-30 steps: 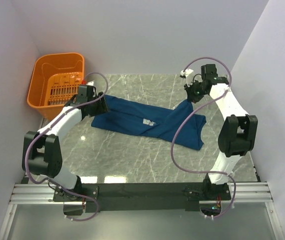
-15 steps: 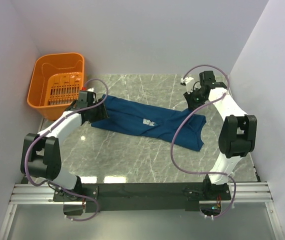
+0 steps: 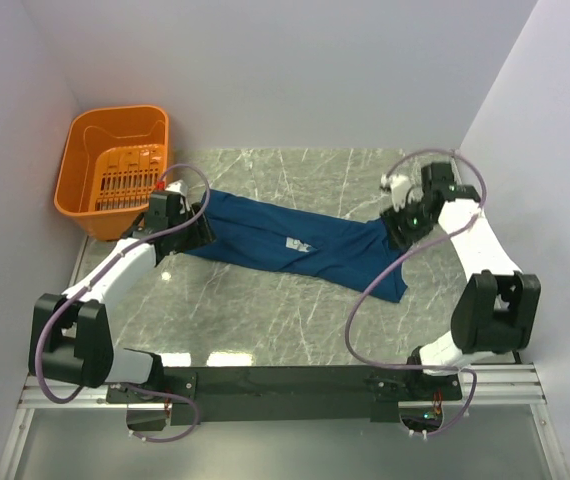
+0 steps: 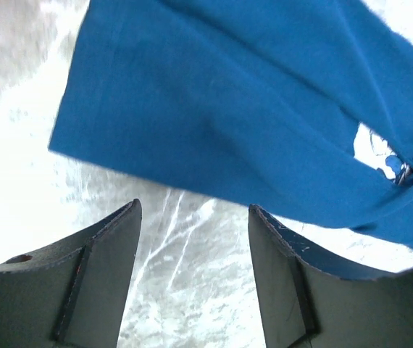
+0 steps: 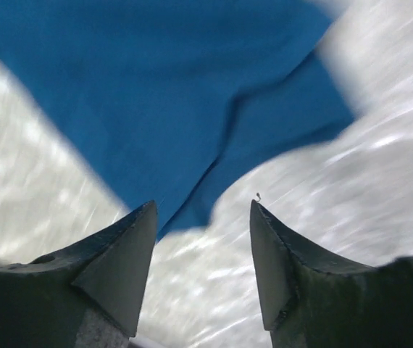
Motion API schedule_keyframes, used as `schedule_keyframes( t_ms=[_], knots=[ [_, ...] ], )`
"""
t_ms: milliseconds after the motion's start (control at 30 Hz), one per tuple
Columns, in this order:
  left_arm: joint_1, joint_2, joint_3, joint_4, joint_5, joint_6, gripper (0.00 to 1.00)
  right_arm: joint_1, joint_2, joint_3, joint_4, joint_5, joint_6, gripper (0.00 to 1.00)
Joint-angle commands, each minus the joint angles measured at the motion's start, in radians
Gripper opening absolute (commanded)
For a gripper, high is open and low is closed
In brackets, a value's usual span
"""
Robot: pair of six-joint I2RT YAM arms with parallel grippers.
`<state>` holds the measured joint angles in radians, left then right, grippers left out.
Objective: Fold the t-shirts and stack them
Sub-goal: Fold the tshirt
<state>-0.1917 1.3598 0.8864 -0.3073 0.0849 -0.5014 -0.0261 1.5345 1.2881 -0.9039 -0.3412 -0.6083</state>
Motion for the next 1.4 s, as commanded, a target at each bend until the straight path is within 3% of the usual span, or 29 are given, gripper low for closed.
schedule_keyframes(
  t_ms=[0, 167, 933, 1067, 1200, 1300, 1367],
  knots=[
    [-0.005, -0.053, -0.052, 0.033, 0.021, -0.049, 0.65, -0.001, -0.053, -0.145, -0.156, -0.022, -0.076, 0.59],
    [-0.005, -0.053, -0.102, 0.065, 0.032, -0.078, 0.65, -0.003, -0.062, -0.242, -0.147, -0.024, -0.061, 0.57],
    [-0.005, 0.194, 0.011, 0.102, 0.009, -0.081, 0.63, -0.024, 0.139, -0.251, -0.038, -0.009, 0.051, 0.55],
    [-0.006, 0.243, 0.037, 0.094, -0.005, -0.072, 0.63, -0.026, 0.150, -0.248, -0.043, -0.021, 0.048, 0.44],
    [-0.002, 0.283, 0.049, 0.076, -0.025, -0.072, 0.64, -0.038, 0.144, -0.251, -0.058, -0.028, 0.039, 0.14],
    [0.000, 0.311, 0.055, 0.057, -0.039, -0.072, 0.64, -0.066, 0.125, -0.253, -0.078, -0.027, 0.018, 0.00],
    [0.001, 0.327, 0.060, 0.048, -0.048, -0.072, 0.64, -0.081, 0.101, -0.253, -0.099, -0.016, -0.002, 0.00]
  ],
)
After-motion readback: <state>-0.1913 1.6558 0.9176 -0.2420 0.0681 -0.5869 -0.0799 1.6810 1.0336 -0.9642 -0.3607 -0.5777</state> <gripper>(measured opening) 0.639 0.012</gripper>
